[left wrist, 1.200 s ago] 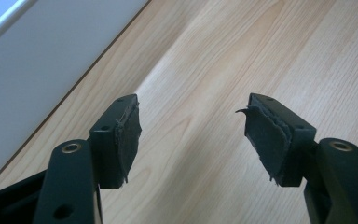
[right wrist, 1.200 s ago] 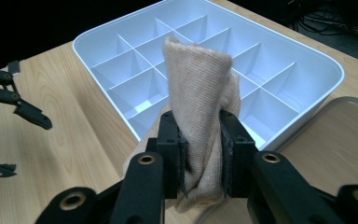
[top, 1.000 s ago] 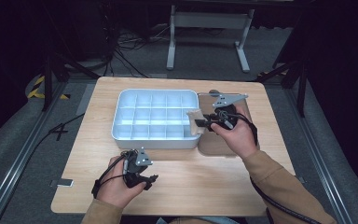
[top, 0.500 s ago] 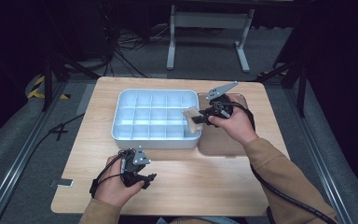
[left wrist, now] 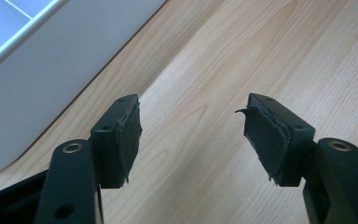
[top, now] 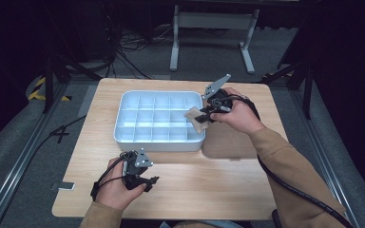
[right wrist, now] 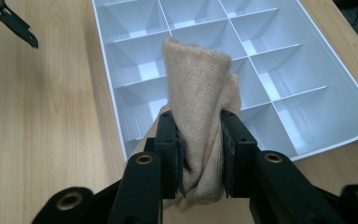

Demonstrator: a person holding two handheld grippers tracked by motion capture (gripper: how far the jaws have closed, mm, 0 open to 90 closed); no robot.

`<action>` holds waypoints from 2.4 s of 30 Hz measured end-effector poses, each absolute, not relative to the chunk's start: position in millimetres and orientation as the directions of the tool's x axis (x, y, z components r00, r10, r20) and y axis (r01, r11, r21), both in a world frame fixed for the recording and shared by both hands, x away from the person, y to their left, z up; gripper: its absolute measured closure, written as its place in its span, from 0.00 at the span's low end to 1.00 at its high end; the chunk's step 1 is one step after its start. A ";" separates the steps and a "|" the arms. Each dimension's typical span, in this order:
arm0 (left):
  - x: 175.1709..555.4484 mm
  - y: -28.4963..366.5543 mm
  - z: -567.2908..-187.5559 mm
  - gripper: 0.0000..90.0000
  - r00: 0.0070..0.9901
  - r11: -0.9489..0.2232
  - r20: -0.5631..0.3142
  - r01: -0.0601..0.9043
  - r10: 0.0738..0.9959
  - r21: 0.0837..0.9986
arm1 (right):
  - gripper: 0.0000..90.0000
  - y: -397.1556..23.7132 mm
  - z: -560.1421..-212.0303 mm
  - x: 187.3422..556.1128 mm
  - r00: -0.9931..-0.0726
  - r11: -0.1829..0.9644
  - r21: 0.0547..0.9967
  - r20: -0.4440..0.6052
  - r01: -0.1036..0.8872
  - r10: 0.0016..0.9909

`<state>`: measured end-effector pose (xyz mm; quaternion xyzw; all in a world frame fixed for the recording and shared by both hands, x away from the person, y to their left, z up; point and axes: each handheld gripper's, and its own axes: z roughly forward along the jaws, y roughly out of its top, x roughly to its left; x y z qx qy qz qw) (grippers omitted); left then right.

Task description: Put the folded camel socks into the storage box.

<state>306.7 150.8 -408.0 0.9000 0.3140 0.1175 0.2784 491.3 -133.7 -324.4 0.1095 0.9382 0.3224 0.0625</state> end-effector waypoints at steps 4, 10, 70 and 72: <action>304.4 154.8 -408.6 0.41 0.771 -0.646 0.038 0.503 0.635 0.575 | 0.80 -128.9 -323.9 493.5 -0.972 0.795 0.589 -0.068 0.144 0.227; 302.8 158.6 -408.9 0.41 0.762 -0.635 0.034 0.513 0.647 0.577 | 0.80 -111.7 -328.3 495.4 -0.984 0.858 0.507 -0.096 0.083 0.153; 306.6 155.5 -412.6 0.40 0.774 -0.650 0.028 0.511 0.633 0.562 | 0.81 -72.9 -409.9 495.7 -0.976 0.966 0.179 -0.077 0.187 0.203; 307.3 155.6 -412.9 0.40 0.777 -0.654 0.030 0.507 0.628 0.561 | 0.81 -72.3 -412.9 496.6 -0.975 0.966 0.171 -0.077 0.192 0.208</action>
